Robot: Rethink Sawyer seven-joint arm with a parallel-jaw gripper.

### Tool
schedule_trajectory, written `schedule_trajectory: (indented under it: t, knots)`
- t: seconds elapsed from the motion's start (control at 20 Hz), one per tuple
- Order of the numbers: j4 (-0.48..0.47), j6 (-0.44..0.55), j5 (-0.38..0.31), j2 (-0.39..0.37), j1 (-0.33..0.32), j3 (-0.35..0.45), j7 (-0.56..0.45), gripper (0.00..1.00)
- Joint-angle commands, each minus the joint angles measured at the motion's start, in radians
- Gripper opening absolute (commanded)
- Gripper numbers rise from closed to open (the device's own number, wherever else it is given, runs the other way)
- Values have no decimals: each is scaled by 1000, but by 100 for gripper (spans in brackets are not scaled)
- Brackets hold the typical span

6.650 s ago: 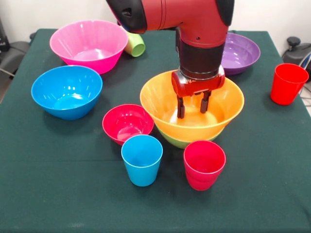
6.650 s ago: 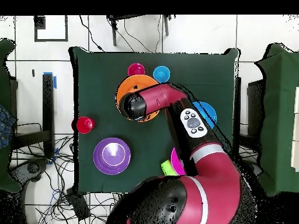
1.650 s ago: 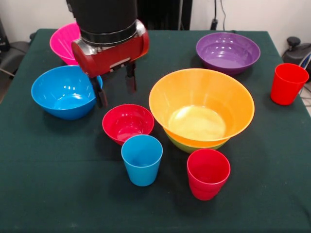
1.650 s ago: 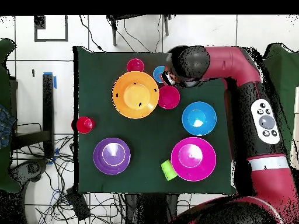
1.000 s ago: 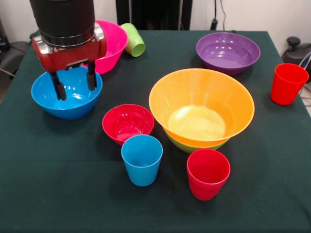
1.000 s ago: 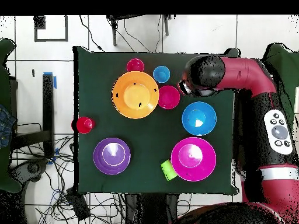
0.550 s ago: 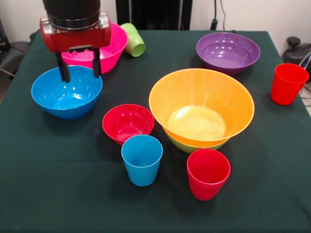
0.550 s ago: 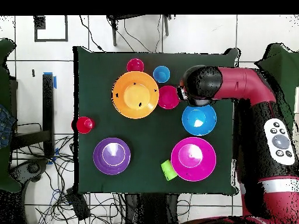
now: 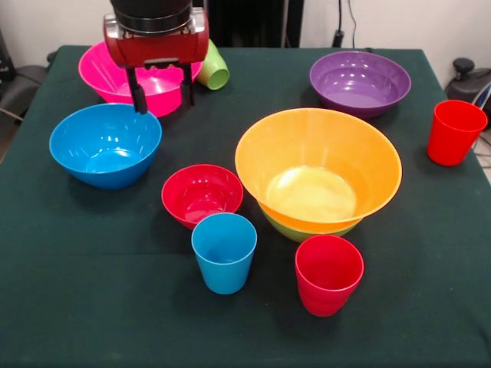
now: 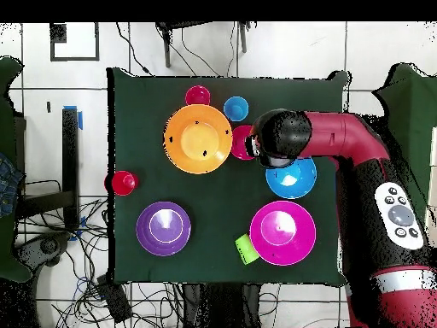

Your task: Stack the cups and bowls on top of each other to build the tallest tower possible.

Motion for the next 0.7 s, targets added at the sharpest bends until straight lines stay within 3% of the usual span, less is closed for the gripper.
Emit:
schedule_trajectory:
  t: [0.05,0.25,0.7]
  knots:
    - [101,-72,-71,68,13,-39,-30,100]
    - [86,-60,-130,80,23,-65,-60,100]
    - [53,8,-180,84,62,-102,-39,100]
